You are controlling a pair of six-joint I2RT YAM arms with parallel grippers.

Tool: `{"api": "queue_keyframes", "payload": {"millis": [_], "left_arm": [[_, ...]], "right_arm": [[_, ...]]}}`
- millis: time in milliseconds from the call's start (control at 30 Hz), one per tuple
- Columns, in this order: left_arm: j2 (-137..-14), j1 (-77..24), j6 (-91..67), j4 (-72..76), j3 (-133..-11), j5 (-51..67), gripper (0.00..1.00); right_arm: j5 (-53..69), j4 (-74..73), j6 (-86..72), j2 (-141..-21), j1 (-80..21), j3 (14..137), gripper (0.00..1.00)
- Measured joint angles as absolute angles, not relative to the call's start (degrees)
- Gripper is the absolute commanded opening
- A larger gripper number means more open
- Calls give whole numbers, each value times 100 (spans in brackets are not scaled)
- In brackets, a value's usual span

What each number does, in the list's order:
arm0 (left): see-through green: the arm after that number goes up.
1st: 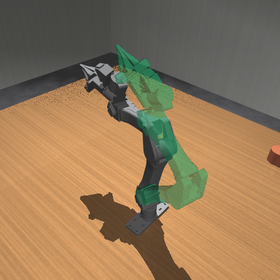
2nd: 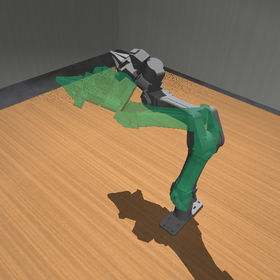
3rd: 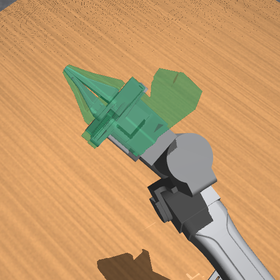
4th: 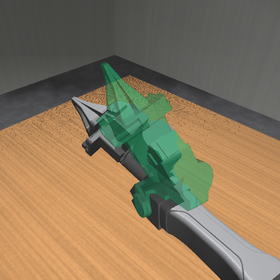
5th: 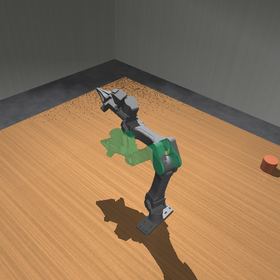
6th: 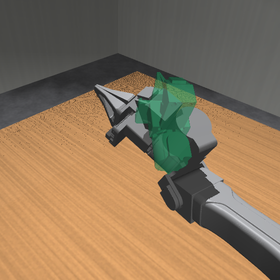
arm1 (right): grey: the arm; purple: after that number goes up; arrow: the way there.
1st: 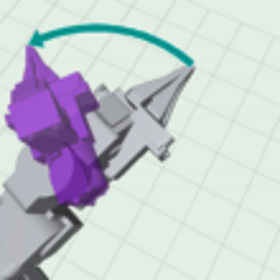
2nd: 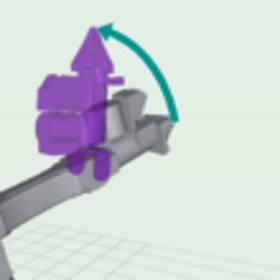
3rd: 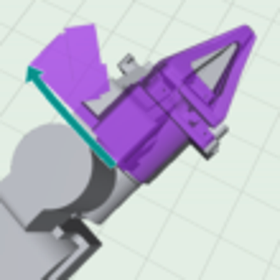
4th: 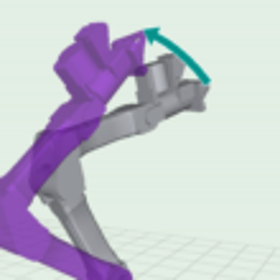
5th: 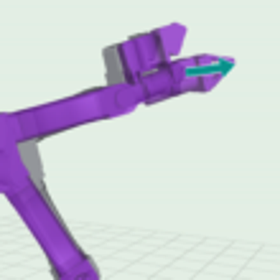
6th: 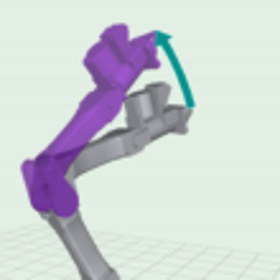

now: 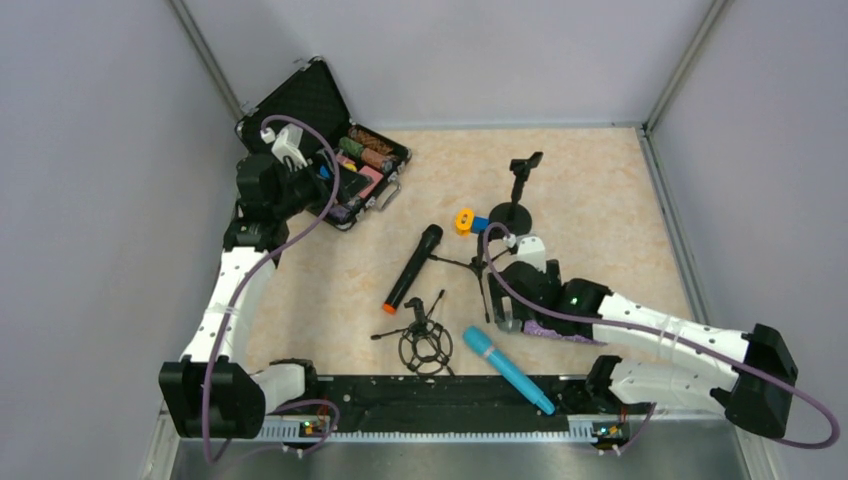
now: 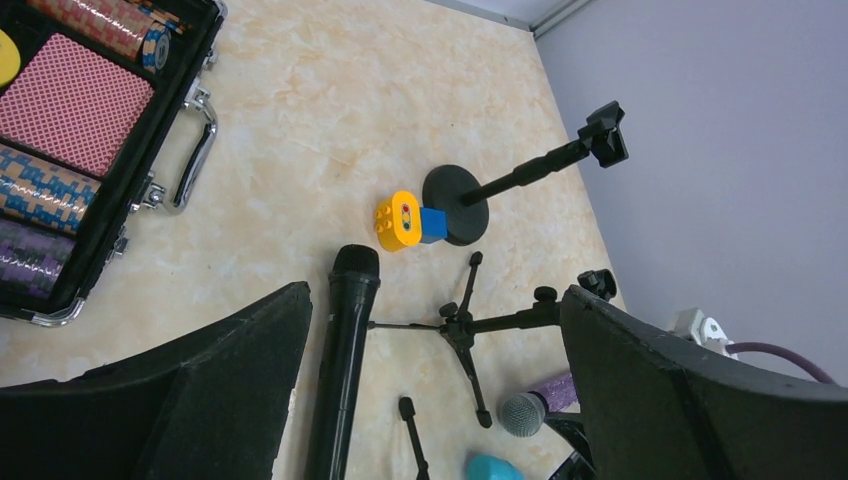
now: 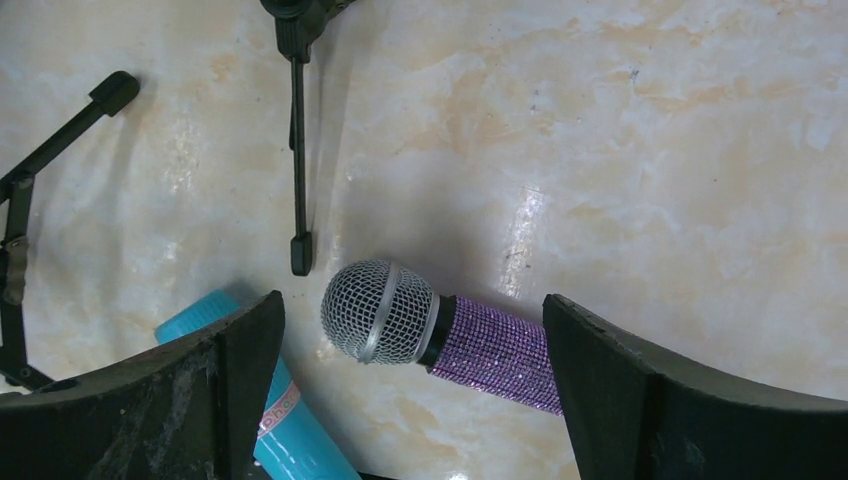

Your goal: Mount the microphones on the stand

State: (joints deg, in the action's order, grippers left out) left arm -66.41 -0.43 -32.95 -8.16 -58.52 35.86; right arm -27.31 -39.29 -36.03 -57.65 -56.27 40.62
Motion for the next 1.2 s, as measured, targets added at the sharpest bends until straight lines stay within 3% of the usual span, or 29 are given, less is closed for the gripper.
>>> {"api": "queue_keyframes", "payload": {"millis": [300,733,1200], "left_arm": [[-6639,-43,-3275,-819,-5852,3623,99],[-6639,-43,-3277,-819,-5850,3734,98],[-6641,-43,-3245,-819,-5850,3839,98]], "right_arm": [[-3087,-3555,-3542,-5964,-5876,3776,87],[-2139,-3218,-3400,-5454,-5981,3371,87],[-2504,-3308,-3535,-6744,-6075,3538,82]]}}
